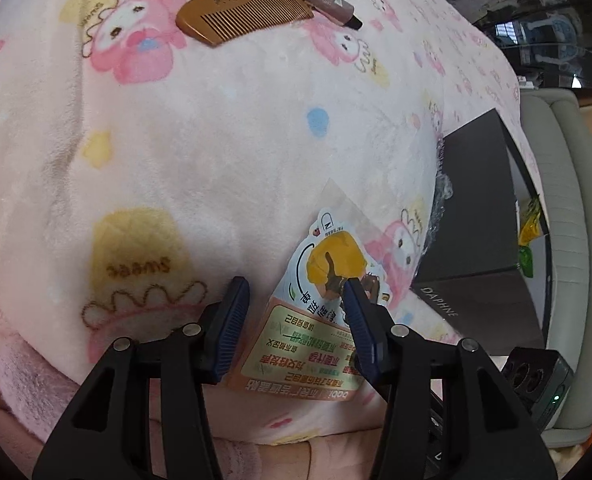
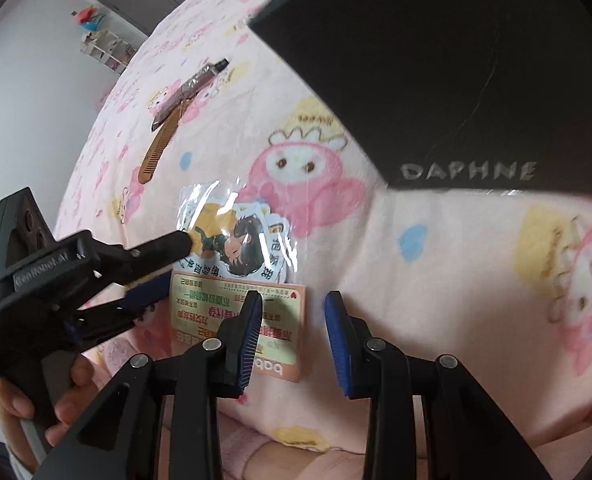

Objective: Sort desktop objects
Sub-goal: 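Carry the sticker card in the right tool toward the black box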

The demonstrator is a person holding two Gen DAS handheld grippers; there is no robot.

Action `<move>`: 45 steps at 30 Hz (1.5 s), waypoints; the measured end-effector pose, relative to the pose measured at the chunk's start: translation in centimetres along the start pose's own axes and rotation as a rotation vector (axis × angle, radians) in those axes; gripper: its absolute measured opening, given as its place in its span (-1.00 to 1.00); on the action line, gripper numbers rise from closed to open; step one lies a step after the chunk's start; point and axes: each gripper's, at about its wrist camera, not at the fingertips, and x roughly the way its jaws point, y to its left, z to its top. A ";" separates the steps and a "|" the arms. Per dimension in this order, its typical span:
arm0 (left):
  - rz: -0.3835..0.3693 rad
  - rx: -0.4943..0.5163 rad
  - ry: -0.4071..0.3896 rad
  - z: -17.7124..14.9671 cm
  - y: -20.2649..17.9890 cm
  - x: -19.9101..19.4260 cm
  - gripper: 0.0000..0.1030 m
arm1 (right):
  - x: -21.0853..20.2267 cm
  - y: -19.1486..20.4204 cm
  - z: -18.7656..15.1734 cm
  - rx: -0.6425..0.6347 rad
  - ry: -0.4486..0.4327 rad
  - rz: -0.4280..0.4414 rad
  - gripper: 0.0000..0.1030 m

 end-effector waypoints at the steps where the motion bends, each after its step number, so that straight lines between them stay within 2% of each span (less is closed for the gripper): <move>1: 0.005 0.010 0.002 0.0 -0.2 0.1 -0.04 | 0.2 0.0 0.0 -0.001 0.005 0.007 -0.43; 4: -0.005 0.042 0.002 -0.2 -0.6 -0.2 0.00 | -0.3 0.8 -0.2 -0.047 -0.019 0.030 -0.42; 7: -0.043 0.034 0.012 -0.3 -0.6 -0.3 0.14 | -1.4 1.3 -0.3 -0.066 -0.080 0.050 -0.42; 9: -0.053 0.023 0.018 -0.3 -0.5 -0.2 0.14 | -1.3 1.0 -0.2 -0.049 -0.075 0.053 -0.42; 13: -0.016 0.070 0.008 -0.7 -1.2 -0.3 0.05 | 0.2 0.5 -0.1 -0.018 -0.009 0.026 -0.42; 15: 0.000 0.102 -0.007 -0.9 -1.7 -0.6 -0.03 | -0.6 1.1 -0.2 -0.053 -0.047 0.023 -0.42; 20: -0.147 0.079 -0.058 -1.0 -1.7 -2.5 -0.03 | -3.2 1.6 -0.4 -0.080 -0.139 0.061 -0.42; 25: -0.184 0.183 -0.087 -1.6 -3.9 -3.6 -0.03 | -5.7 2.1 -0.4 -0.104 -0.199 0.074 -0.42; 27: -0.224 0.221 -0.081 -2.1 -5.0 -3.7 -0.03 | -7.0 2.5 -0.4 -0.135 -0.236 0.055 -0.42; 29: -0.271 0.257 -0.068 -2.6 -6.2 -3.5 -0.03 | -7.8 2.3 -0.3 -0.137 -0.246 0.075 -0.42; 33: -0.235 0.283 -0.076 -3.2 -6.4 -3.1 -0.08 | -7.4 1.7 -0.1 -0.112 -0.222 0.089 -0.42; 35: -0.223 0.267 -0.070 -3.1 -6.0 -2.6 -0.35 | -7.0 1.3 -0.1 -0.105 -0.197 0.087 -0.42; 38: -0.188 0.248 -0.077 -3.0 -5.3 -2.5 -0.42 | -6.7 0.7 -0.2 -0.088 -0.171 0.096 -0.44; 40: -0.165 0.248 -0.081 -2.9 -5.3 -2.3 -0.53 | -6.6 0.5 -0.1 -0.082 -0.166 0.086 -0.44; 45: -0.122 0.251 -0.081 -3.3 -4.8 -1.9 -0.54 | -5.9 0.2 -0.1 -0.065 -0.151 0.086 -0.44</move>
